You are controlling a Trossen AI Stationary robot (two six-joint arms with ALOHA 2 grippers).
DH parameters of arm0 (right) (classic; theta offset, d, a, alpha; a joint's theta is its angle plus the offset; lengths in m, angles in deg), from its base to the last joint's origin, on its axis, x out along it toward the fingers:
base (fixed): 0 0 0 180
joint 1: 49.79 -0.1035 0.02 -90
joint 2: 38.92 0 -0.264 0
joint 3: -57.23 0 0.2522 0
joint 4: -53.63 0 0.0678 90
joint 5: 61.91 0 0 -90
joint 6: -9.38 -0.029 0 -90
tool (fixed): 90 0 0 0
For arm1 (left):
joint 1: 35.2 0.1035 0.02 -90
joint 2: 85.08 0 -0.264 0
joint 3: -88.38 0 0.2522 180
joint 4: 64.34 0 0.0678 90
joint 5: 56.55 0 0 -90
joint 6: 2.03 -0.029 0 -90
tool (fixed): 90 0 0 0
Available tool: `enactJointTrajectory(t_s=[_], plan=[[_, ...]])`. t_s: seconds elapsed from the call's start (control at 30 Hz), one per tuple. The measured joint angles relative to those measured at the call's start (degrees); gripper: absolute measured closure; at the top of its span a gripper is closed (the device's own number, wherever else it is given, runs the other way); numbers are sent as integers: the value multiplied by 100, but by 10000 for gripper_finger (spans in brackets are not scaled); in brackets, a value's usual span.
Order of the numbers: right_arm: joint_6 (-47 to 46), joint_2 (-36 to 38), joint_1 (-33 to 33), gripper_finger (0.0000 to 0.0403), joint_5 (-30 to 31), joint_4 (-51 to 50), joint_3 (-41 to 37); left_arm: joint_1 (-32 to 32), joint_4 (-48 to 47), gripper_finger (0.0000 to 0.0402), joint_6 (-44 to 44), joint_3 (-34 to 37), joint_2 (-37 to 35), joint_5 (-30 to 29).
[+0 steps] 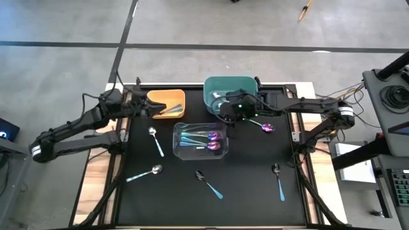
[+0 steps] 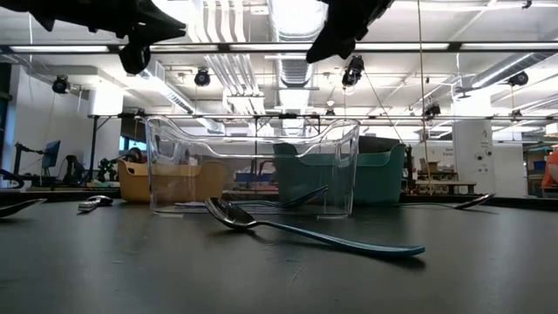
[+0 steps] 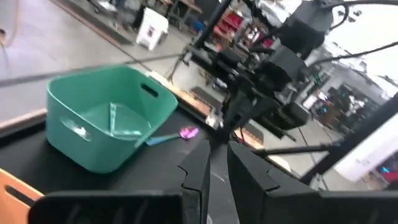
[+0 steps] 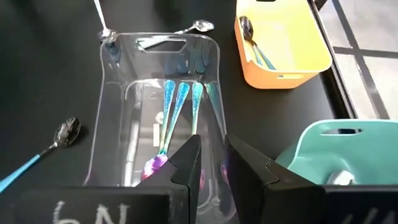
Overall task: Sort silverware by color (type)
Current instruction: Put the blue patterned spoon into the green bin
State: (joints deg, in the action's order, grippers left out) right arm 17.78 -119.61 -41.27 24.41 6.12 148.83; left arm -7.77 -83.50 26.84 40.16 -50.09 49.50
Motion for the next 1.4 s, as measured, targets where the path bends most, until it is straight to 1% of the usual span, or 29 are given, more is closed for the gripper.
enactJointTrajectory(t_s=[0.17,0.27,0.4,0.63,0.83,0.97,1.07,1.27,1.4], plan=[[-250,-2,-31,339,85,221,-265,-291,-809,364,-35,-294,222,0],[-335,-2,-61,340,87,281,-316,-439,-1490,364,-73,-544,278,-11],[-393,-2,-77,340,85,338,-316,-676,-2372,364,67,-690,308,-206],[-311,-5,-76,340,85,631,-314,-1339,-2942,364,634,-554,386,-398],[-313,-9,-76,340,83,618,-314,-2304,-2970,364,1243,-556,647,-522],[-313,-11,-79,339,81,613,-314,-3127,-3141,364,1569,-556,907,-650],[-288,-11,-79,340,80,613,-314,-3833,-3486,364,1782,-556,1110,-652],[-287,-11,-79,340,79,616,-314,-5111,-4010,364,2759,-556,1629,-653],[-287,-11,-79,339,79,621,-314,-5667,-4053,364,3125,-556,2086,-668]])
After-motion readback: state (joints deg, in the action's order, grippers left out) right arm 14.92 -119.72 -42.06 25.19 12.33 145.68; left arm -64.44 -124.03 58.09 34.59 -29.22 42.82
